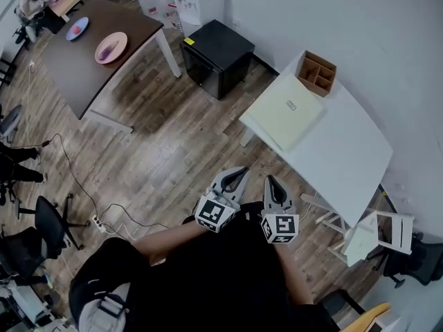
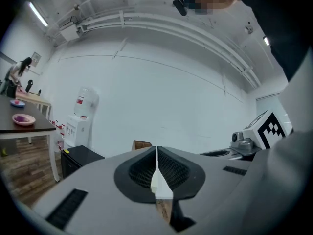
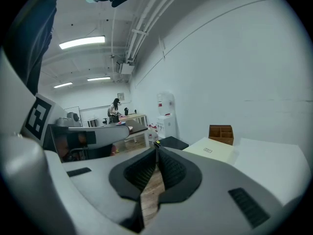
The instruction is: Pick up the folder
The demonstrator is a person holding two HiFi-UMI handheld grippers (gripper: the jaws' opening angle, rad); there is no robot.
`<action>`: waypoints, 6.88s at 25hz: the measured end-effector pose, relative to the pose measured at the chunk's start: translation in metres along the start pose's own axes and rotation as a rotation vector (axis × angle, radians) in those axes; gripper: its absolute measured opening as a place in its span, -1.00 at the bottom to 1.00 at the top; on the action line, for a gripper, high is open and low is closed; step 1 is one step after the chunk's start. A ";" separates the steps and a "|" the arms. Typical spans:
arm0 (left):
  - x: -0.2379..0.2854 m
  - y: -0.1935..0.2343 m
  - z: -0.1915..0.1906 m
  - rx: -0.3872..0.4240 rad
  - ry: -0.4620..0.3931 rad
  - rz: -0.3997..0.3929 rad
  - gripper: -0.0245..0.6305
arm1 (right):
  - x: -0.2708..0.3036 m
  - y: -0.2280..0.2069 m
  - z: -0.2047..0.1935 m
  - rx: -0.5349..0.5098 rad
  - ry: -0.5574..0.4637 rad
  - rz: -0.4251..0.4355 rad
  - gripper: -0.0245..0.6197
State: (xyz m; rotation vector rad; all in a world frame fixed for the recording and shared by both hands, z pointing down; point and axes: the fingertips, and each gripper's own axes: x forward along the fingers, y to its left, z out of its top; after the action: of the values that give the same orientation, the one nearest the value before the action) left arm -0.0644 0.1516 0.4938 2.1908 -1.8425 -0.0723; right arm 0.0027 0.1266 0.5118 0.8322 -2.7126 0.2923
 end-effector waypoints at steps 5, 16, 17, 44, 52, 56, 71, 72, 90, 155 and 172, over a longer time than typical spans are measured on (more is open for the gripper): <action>0.007 0.011 -0.001 -0.015 0.005 0.009 -0.86 | 0.005 -0.004 0.001 -0.003 0.000 -0.010 -0.80; 0.055 0.037 -0.008 0.020 0.059 0.039 -0.86 | 0.046 -0.066 0.002 0.085 -0.020 -0.049 -0.80; 0.063 0.042 -0.007 0.025 0.064 0.046 -0.86 | 0.051 -0.075 0.006 0.085 -0.023 -0.055 -0.80; 0.283 0.133 -0.054 0.104 0.391 0.020 -0.86 | 0.161 -0.299 -0.048 0.261 0.158 -0.232 -0.80; 0.295 0.156 -0.069 0.096 0.430 0.042 -0.85 | 0.176 -0.303 -0.067 0.268 0.227 -0.191 -0.75; 0.302 0.171 -0.084 0.097 0.482 0.010 -0.85 | 0.180 -0.301 -0.083 0.326 0.271 -0.207 -0.51; 0.315 0.200 -0.136 0.046 0.719 -0.282 -0.54 | 0.183 -0.270 -0.142 0.737 0.363 -0.388 -0.11; 0.316 0.201 -0.139 0.033 0.732 -0.304 -0.47 | 0.184 -0.266 -0.145 0.755 0.367 -0.395 -0.08; 0.304 0.198 -0.196 -0.148 0.977 -0.514 -0.02 | 0.191 -0.240 -0.195 0.966 0.451 -0.460 0.17; 0.321 0.127 0.062 0.045 0.290 -0.638 0.01 | 0.119 -0.245 0.103 0.229 -0.249 -0.584 0.18; 0.256 0.008 0.073 0.208 0.124 -0.487 0.00 | -0.008 -0.239 0.095 0.096 -0.353 -0.553 0.18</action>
State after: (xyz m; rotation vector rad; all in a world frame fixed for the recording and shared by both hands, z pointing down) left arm -0.0399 -0.1120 0.4612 2.6747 -1.2670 0.1626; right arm 0.1258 -0.0895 0.4455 1.7519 -2.6343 0.1622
